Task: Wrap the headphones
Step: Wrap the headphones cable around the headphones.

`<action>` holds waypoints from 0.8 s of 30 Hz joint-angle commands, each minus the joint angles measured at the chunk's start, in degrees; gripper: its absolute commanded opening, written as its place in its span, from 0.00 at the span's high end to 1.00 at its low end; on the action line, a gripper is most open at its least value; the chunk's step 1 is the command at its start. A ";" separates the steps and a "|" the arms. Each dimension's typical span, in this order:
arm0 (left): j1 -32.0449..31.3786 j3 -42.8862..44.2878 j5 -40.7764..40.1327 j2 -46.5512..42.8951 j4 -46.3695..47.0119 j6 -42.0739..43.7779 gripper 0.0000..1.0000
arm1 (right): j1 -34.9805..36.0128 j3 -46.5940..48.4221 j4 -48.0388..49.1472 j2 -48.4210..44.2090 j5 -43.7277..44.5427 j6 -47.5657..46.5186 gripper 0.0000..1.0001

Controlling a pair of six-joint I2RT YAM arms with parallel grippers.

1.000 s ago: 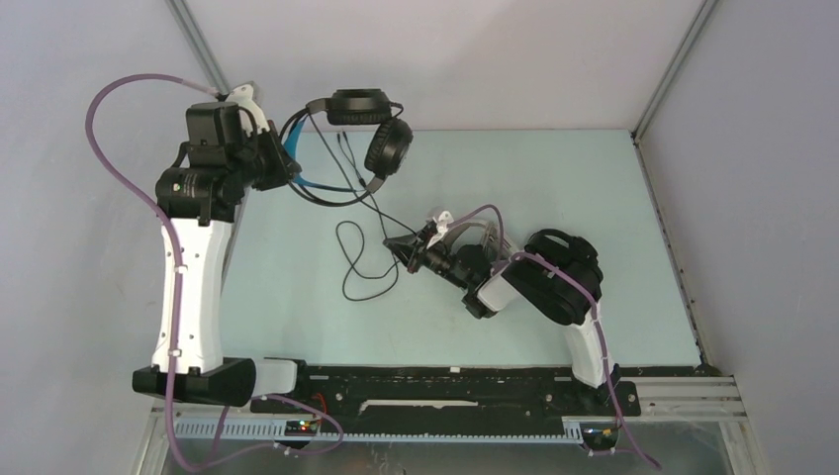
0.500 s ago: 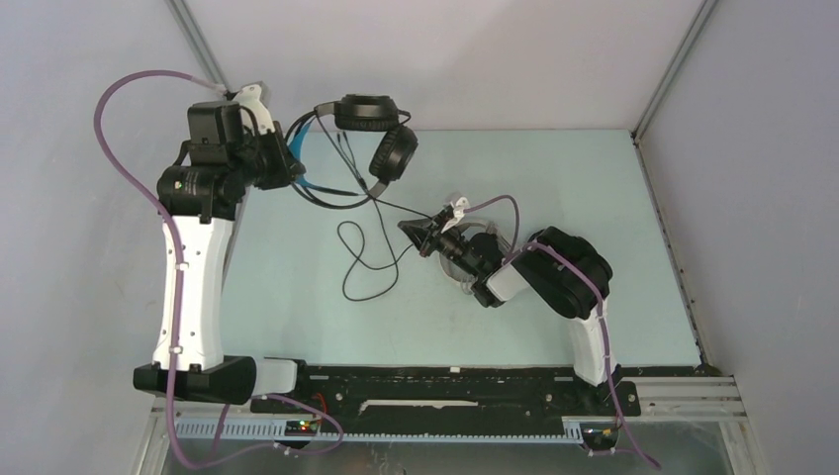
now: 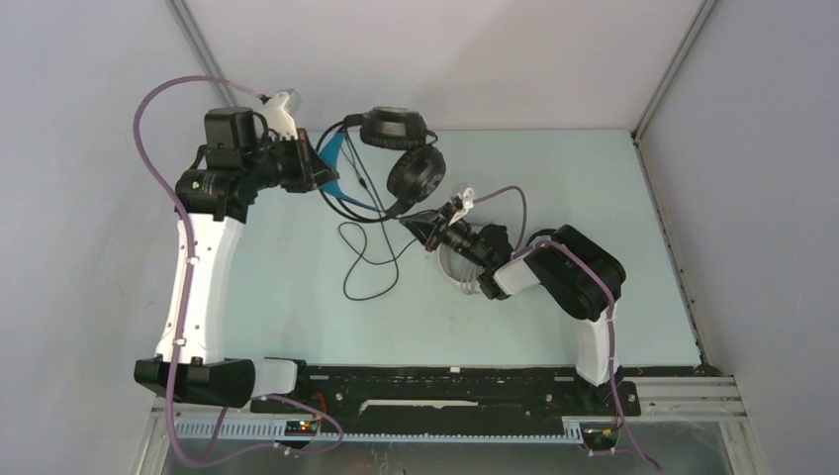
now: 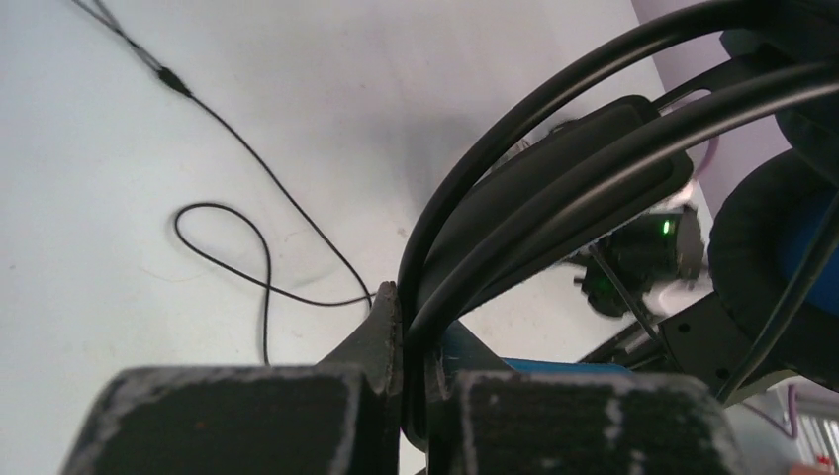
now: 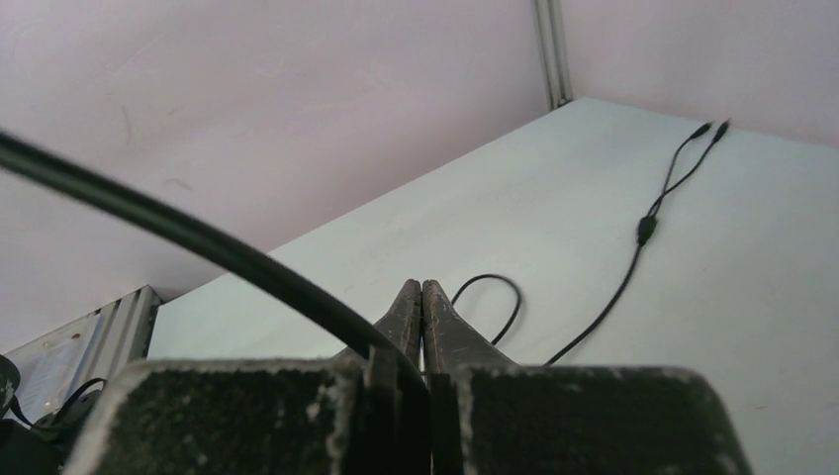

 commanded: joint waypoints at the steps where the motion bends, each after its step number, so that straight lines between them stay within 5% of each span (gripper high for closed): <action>1: -4.26 -3.88 12.27 -4.79 6.06 8.09 1.00 | -5.82 0.12 -1.70 -5.30 -6.99 2.88 1.00; 10: -6.67 -4.18 16.91 1.26 1.43 27.30 1.00 | -10.56 -0.23 -16.93 -16.05 -22.93 9.16 1.00; 14: -8.38 -1.50 19.83 4.88 -4.31 38.29 1.00 | -11.70 -0.23 -34.48 -22.08 -25.68 9.63 1.00; 24: -16.06 -7.41 1.70 -0.11 0.17 57.26 1.00 | -13.48 2.99 -65.46 -34.13 -25.43 6.77 1.00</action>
